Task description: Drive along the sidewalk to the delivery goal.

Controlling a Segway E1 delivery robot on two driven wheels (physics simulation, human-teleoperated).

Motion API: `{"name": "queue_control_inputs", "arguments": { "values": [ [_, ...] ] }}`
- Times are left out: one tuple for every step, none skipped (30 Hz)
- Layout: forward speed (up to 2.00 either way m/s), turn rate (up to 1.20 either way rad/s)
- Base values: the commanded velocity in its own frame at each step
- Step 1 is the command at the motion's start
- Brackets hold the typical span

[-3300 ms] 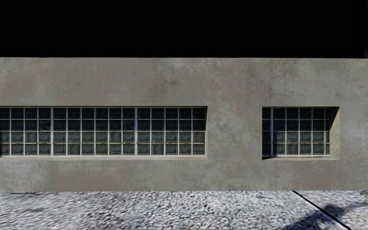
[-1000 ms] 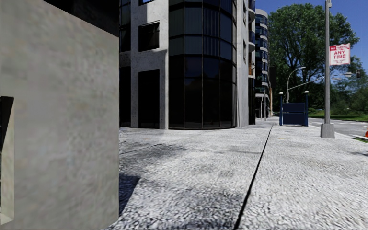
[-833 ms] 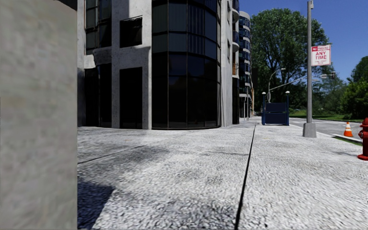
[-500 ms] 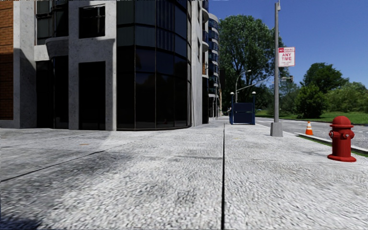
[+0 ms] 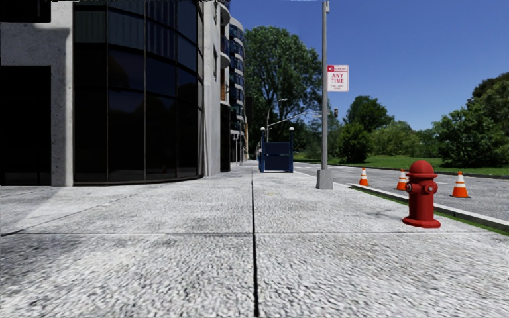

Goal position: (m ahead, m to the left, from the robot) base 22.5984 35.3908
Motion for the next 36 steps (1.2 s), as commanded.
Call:
{"name": "queue_control_inputs", "arguments": {
  "values": [
    [1.45,-0.51],
    [1.45,-0.44],
    [1.45,-0.4],
    [1.45,-0.33],
    [1.46,-0.27],
    [1.46,-0.23],
    [1.47,-0.03],
    [1.48,0.0],
    [1.5,0.0],
    [1.5,0.0],
    [1.51,0.0],
    [1.51,0.0],
    [1.51,0.0],
    [1.51,0.0],
    [1.51,0.0],
    [1.52,0.0],
    [1.52,0.11],
    [1.52,0.23],
    [1.52,0.3],
    [1.52,0.33],
    [1.52,0.33],
    [1.52,0.33],
    [1.52,0.33],
    [1.52,0.33],
    [1.52,0.3],
    [1.52,0.3],
    [1.52,0.25],
    [1.52,0.25],
    [1.52,0.25],
    [1.52,0.25],
    [1.52,0.25],
    [1.52,0.25],
    [1.52,0.25],
    [1.52,0.25],
    [1.52,0.25],
    [1.67,0.23]
  ]
}}
